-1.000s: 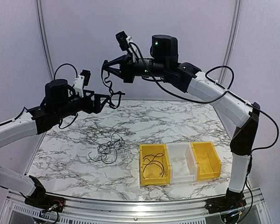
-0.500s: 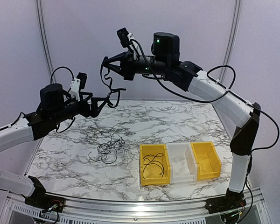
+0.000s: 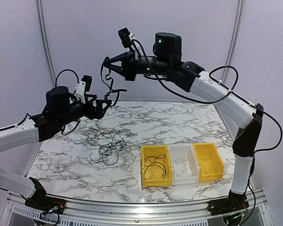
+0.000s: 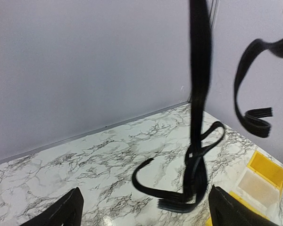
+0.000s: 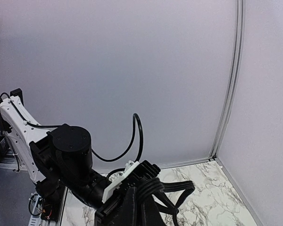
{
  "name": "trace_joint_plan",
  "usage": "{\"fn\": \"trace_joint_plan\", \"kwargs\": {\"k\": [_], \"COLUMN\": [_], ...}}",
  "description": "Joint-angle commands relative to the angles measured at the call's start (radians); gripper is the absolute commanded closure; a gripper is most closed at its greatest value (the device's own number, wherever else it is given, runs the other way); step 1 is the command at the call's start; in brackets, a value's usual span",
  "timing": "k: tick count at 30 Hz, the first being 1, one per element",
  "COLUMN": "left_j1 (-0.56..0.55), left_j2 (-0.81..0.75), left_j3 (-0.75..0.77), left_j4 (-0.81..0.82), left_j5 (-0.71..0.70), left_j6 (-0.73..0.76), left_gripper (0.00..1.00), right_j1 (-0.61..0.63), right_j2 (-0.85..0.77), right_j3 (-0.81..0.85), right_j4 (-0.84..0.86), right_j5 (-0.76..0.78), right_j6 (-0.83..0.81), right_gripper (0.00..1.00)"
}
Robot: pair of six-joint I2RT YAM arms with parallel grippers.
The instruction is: Untangle the cables
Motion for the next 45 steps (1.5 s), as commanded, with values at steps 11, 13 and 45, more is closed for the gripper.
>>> {"fn": "trace_joint_plan", "kwargs": {"k": [11, 13, 45], "left_j1": [-0.004, -0.004, 0.092], "left_j2": [0.282, 0.329, 0.420], "left_j3": [0.144, 0.158, -0.062], "left_j4": [0.315, 0.339, 0.163], "left_j5": [-0.215, -0.284, -0.440], "left_j6": [-0.129, -0.166, -0.194], "left_gripper": [0.06, 0.06, 0.01], "right_j1": [0.024, 0.024, -0.192], "right_j2": [-0.023, -0.021, -0.272], "right_j3": [0.032, 0.049, 0.187], "right_j4": [0.022, 0.020, -0.024], "right_j5": [0.007, 0.003, 0.118], "right_j6": [-0.001, 0.000, -0.031], "right_gripper": [1.00, 1.00, 1.00]}}
